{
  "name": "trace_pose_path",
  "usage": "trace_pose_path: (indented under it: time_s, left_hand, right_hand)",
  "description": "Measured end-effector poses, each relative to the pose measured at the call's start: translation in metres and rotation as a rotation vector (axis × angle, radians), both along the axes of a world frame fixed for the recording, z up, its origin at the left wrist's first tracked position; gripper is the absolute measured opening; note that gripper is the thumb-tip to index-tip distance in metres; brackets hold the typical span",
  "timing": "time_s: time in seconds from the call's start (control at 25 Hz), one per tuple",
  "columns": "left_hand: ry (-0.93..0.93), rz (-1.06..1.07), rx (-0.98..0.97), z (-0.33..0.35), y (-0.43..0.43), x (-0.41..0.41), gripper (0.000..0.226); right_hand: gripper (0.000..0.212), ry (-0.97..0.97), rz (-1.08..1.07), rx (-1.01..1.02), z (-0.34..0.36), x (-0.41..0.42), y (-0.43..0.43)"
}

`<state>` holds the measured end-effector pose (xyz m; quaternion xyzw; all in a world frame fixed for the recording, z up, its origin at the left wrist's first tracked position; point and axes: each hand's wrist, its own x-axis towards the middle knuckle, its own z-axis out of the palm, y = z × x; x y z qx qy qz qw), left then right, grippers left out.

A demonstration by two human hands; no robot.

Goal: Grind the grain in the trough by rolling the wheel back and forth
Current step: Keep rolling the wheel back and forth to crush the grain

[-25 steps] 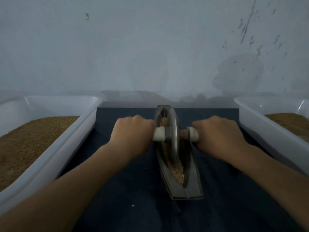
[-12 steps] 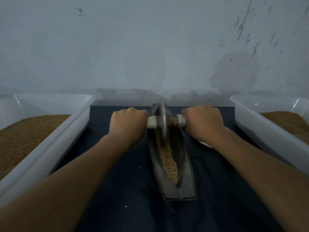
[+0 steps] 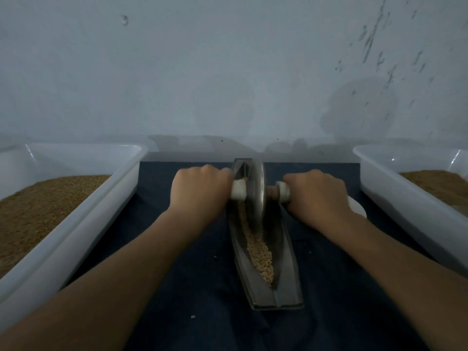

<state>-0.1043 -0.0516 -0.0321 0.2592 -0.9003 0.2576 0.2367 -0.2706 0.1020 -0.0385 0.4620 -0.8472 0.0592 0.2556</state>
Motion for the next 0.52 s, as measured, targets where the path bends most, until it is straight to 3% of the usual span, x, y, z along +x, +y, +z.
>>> trace_pose_path:
  time_s: [0.12,0.24,0.4,0.52]
  left_hand:
    - [-0.088,0.029,0.032,0.019,-0.009,-0.020,0.008]
    - [-0.084,-0.021,0.049,0.013,0.005,0.003,0.011]
    - [-0.037,-0.128,-0.023,-0.001,0.031,0.053,0.049]
    - [-0.034,-0.098,-0.031,0.001,0.026,0.046,0.054]
  right_hand:
    - [0.020,-0.100,-0.033,-0.011,0.004,-0.011,-0.017]
    - [0.032,-0.027,0.008,0.015,0.001,-0.001,0.006]
    - [0.057,0.215,0.080,-0.004,0.004,0.031,0.054]
    - [0.049,0.169,0.055,0.050,0.003,0.030,0.052]
